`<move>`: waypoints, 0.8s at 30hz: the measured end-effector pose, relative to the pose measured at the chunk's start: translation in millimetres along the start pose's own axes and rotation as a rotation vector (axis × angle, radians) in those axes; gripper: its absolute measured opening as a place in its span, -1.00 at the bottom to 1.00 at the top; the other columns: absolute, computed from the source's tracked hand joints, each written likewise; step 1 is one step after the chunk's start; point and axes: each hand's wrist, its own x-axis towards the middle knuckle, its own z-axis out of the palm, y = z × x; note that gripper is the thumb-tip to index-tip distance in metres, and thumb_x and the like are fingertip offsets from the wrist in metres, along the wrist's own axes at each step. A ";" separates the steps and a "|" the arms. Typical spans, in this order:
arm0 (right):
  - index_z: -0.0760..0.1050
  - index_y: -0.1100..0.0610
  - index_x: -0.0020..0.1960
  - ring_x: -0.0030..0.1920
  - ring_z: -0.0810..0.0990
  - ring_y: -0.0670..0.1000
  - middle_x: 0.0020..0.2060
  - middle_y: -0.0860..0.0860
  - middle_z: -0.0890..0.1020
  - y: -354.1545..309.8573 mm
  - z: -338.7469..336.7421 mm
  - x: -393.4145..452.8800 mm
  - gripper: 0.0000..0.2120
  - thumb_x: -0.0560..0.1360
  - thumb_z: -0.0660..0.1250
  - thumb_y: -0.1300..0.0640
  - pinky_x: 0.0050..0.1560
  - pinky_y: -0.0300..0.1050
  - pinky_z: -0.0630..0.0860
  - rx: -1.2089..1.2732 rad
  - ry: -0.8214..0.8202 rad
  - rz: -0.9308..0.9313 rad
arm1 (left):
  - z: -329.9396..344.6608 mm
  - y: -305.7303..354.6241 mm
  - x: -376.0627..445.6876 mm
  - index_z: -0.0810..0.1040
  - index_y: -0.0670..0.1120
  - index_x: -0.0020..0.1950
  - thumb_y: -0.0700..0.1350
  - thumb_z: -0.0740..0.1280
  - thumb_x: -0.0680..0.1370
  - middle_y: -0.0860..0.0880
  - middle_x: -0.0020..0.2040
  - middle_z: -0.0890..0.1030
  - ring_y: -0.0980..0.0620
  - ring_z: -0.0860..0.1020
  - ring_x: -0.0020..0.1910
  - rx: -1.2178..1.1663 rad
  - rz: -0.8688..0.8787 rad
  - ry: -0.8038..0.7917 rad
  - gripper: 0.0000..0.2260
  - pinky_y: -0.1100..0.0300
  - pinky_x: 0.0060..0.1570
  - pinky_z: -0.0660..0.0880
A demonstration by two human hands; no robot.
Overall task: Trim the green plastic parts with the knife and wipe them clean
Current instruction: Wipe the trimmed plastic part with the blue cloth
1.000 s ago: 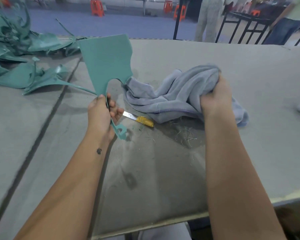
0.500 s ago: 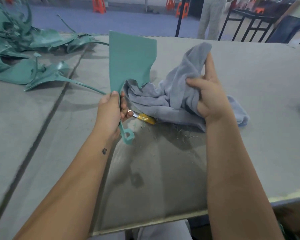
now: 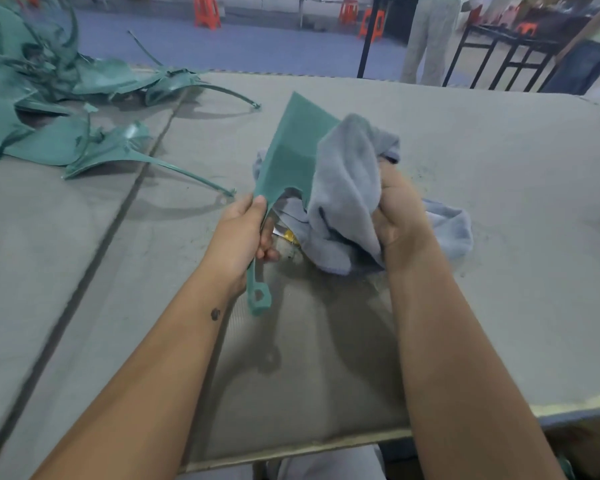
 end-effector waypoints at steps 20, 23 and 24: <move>0.54 0.11 0.00 0.06 0.54 0.09 0.01 0.06 0.63 47.5 2.9 45.8 -0.75 0.61 0.11 0.06 0.09 -0.06 0.37 -2.049 -0.131 -0.311 | -6.7 1.5 14.4 0.49 0.01 -0.11 -0.33 0.06 0.61 -0.02 -0.53 0.39 0.20 0.24 -0.66 -0.001 -0.175 0.040 -0.68 0.43 -0.68 0.15; 0.32 0.07 0.41 0.40 0.26 0.00 0.39 0.02 0.39 52.7 5.4 59.0 -0.55 0.63 -0.07 -0.05 0.31 -0.23 0.03 -2.061 0.042 -0.372 | -4.0 1.4 11.0 0.51 0.12 -0.01 -0.29 0.12 0.62 0.00 -0.55 0.36 0.18 0.24 -0.66 0.052 -0.096 0.036 -0.67 0.40 -0.66 0.17; 0.25 0.09 0.46 0.44 0.20 0.02 0.44 0.05 0.33 52.8 7.6 62.8 -0.49 0.60 -0.10 -0.08 0.38 -0.19 -0.01 -2.063 0.067 -0.396 | -3.5 1.7 9.4 0.50 0.15 0.04 -0.29 0.13 0.63 0.00 -0.54 0.35 0.17 0.24 -0.65 0.062 -0.075 0.025 -0.67 0.40 -0.65 0.17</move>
